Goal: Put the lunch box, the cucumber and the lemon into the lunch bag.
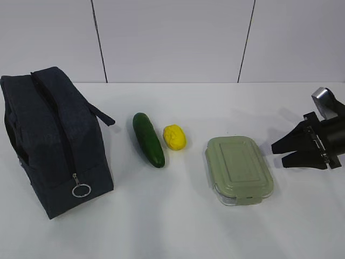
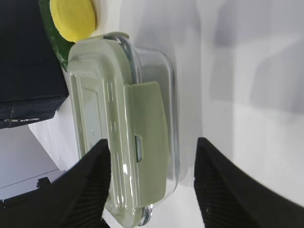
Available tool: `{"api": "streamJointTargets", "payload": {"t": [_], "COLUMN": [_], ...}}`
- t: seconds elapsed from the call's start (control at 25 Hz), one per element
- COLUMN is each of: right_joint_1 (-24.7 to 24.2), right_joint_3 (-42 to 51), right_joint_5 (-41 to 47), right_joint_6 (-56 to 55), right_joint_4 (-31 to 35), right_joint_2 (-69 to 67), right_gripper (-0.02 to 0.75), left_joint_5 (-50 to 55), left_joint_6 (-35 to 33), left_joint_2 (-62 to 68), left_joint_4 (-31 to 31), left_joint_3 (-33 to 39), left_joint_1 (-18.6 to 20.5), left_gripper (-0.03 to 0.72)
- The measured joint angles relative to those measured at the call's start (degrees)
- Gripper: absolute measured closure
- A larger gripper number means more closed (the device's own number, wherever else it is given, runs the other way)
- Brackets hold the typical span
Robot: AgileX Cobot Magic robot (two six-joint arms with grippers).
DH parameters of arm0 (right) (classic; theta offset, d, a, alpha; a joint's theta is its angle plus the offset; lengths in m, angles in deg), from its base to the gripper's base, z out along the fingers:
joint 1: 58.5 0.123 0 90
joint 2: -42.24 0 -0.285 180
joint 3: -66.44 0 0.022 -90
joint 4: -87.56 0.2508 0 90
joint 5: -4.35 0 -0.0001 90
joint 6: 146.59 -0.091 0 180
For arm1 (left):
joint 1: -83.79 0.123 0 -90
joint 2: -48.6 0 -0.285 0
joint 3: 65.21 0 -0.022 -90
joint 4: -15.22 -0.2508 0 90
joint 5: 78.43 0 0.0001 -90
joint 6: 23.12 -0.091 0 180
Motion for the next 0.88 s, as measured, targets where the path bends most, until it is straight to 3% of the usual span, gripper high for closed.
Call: {"api": "streamJointTargets", "payload": {"t": [0.88], "right_joint_1": [0.74], "right_joint_3": [0.0], "right_joint_5": [0.0], "right_joint_6": [-0.03], "right_joint_4": [-0.74], "right_joint_2": [0.0], "right_gripper": [0.306], "left_joint_5": [0.0], "left_joint_6": [0.0], "left_joint_2": [0.0], "left_joint_4": [0.0], "left_joint_3": [0.0], "left_joint_1": [0.0], "left_gripper": [0.445]}}
